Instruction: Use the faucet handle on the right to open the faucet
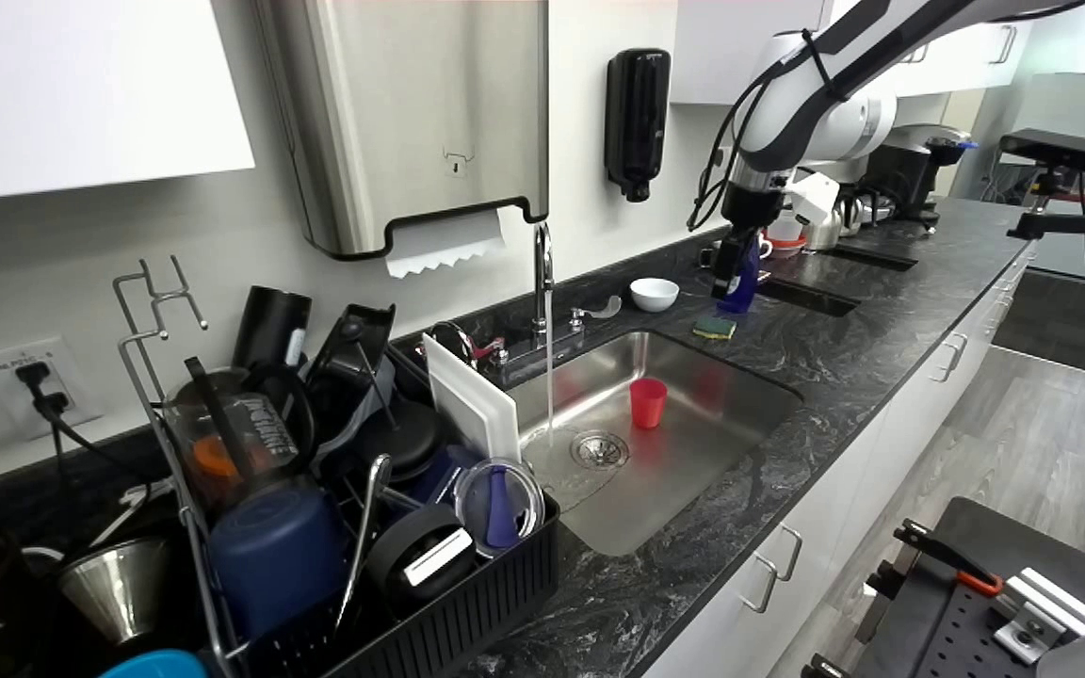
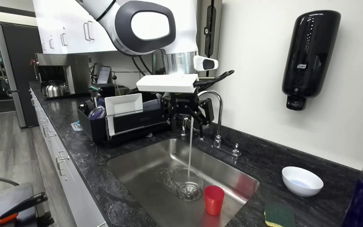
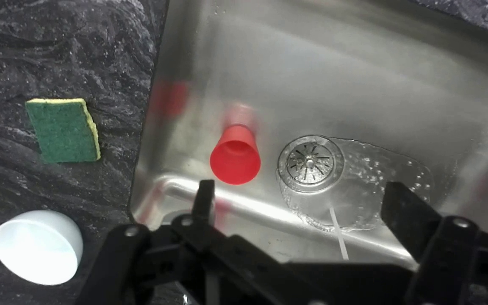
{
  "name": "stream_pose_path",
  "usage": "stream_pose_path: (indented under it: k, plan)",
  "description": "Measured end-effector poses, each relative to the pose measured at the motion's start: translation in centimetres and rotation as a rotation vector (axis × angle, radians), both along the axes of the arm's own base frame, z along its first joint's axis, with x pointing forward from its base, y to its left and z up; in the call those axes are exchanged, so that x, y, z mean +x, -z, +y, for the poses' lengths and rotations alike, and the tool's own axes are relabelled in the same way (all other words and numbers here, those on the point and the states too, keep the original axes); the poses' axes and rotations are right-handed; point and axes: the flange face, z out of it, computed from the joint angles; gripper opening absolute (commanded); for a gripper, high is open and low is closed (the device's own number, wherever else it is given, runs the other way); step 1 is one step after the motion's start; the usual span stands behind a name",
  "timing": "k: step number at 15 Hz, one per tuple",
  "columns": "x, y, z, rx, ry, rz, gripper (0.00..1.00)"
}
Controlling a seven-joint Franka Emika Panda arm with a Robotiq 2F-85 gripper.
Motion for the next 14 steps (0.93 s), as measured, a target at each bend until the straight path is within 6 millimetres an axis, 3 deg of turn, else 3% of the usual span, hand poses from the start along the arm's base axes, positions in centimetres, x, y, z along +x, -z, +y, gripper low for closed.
stream_pose_path:
  k: [6,14]
  plan:
    - [-2.2,2.1,0.2,0.062,0.123,-0.003,1.0]
    - [-2.6,2.1,0.7,0.077,0.134,-0.021,1.0]
